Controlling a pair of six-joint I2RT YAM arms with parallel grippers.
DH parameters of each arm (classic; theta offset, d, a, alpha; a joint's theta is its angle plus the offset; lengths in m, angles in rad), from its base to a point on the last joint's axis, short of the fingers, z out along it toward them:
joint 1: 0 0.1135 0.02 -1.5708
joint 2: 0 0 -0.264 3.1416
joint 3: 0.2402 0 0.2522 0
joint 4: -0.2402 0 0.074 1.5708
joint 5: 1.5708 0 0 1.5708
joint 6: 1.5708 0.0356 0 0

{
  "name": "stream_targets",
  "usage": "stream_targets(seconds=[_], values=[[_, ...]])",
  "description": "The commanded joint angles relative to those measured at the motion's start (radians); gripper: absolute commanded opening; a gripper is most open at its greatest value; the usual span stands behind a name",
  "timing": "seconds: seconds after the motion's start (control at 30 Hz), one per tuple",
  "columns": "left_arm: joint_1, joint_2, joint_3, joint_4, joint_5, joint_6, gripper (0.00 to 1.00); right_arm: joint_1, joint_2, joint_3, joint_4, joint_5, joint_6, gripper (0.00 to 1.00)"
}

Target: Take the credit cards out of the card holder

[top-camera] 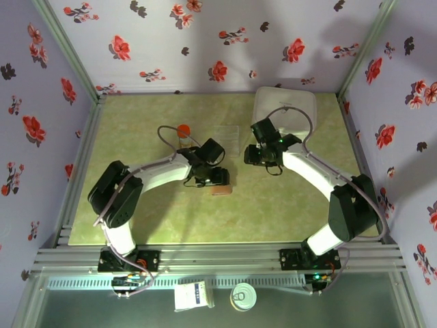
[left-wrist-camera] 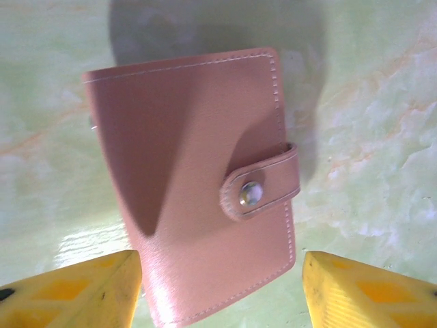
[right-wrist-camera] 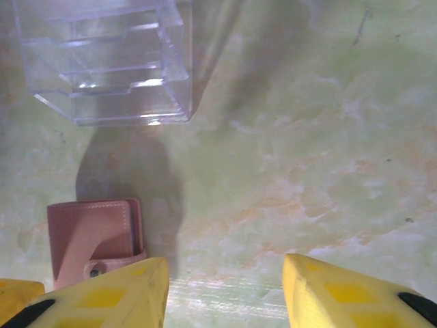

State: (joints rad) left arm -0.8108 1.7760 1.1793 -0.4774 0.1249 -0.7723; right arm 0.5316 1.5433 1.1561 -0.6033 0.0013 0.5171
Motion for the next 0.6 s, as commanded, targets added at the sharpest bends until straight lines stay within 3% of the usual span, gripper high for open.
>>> stream_targets(seconds=[0.0, 0.17, 0.57], values=[[0.044, -0.078, -0.048, 0.032, -0.004, -0.023, 0.62, 0.033, 0.026, 0.007, -0.03, -0.049, 0.045, 0.46], [0.104, -0.144, -0.119, 0.06, 0.009, -0.012, 0.56, 0.117, 0.089, 0.041, -0.047, -0.041, 0.077, 0.43], [0.224, -0.257, -0.272, 0.127, 0.071, 0.013, 0.24, 0.27, 0.298, 0.208, -0.099, -0.01, 0.146, 0.38]])
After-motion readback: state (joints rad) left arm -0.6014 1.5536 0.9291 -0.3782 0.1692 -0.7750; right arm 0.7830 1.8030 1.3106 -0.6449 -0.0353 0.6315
